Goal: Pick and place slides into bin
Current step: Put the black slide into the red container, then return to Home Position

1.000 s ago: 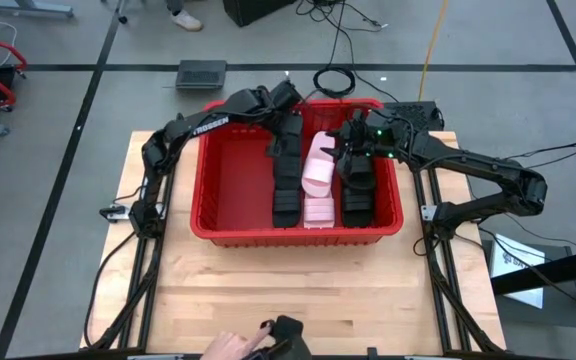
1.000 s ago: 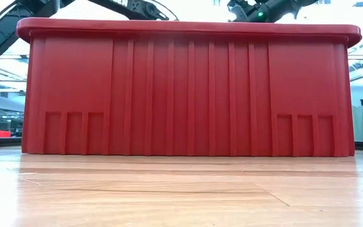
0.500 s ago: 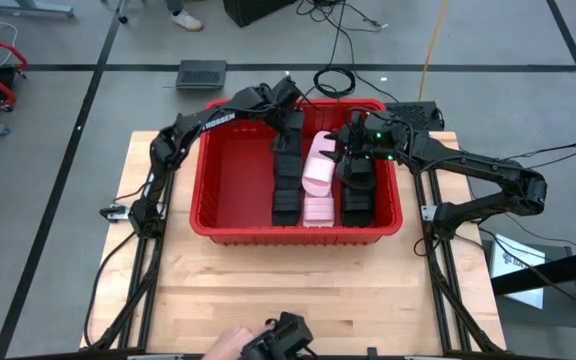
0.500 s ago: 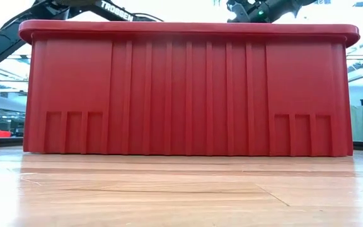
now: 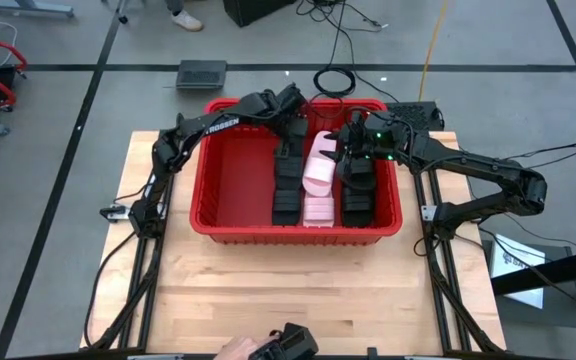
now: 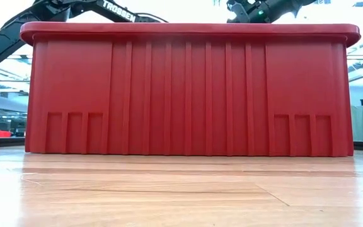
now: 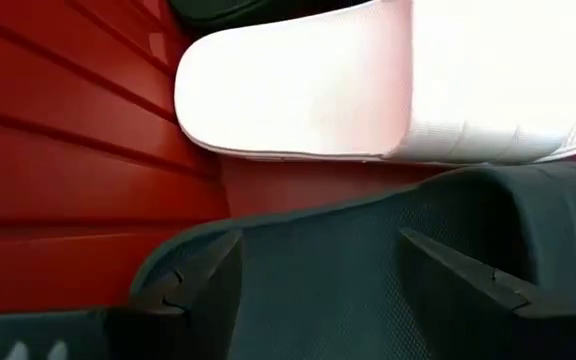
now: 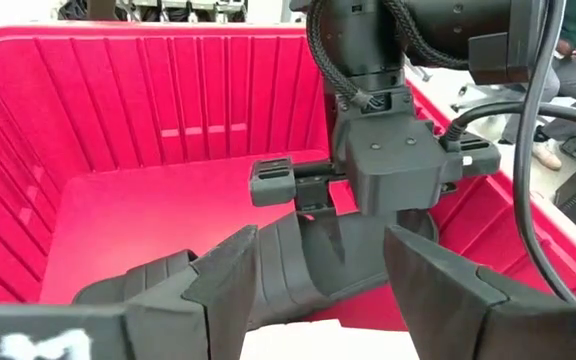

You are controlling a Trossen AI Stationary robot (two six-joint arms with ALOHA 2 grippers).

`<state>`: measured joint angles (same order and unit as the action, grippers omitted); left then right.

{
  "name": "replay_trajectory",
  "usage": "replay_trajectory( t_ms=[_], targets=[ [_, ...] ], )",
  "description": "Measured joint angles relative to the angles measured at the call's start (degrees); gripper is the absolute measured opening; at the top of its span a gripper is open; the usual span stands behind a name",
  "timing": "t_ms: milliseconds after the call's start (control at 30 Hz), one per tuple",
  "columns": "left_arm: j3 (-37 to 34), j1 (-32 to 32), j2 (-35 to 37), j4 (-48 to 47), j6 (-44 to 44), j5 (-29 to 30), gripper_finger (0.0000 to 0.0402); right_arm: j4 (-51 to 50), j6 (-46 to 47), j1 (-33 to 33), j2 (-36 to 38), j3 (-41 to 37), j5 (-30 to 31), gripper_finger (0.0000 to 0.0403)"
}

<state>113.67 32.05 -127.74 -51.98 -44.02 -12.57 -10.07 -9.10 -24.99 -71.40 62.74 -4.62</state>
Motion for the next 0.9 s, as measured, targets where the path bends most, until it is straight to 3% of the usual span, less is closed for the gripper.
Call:
replay_trajectory(
  t_ms=[167, 400, 900],
  targets=[
    [-0.57, -0.75, -0.29, -2.66, 3.33, -2.82, 0.0250, -0.04, 0.33, 0.00, 0.00, 0.00, -0.05, 0.0208],
    [-0.38, -3.30, -0.23, -2.95, 1.58, 6.77, 0.0250, 2.38, 0.48, 0.00, 0.00, -1.86, -0.09, 0.0208],
    [-0.04, -3.92, 1.75, 2.84, -1.90, 17.83, 0.0250, 5.60, 0.50, 0.00, 0.00, -5.11, -0.06, 0.0208]
  ],
)
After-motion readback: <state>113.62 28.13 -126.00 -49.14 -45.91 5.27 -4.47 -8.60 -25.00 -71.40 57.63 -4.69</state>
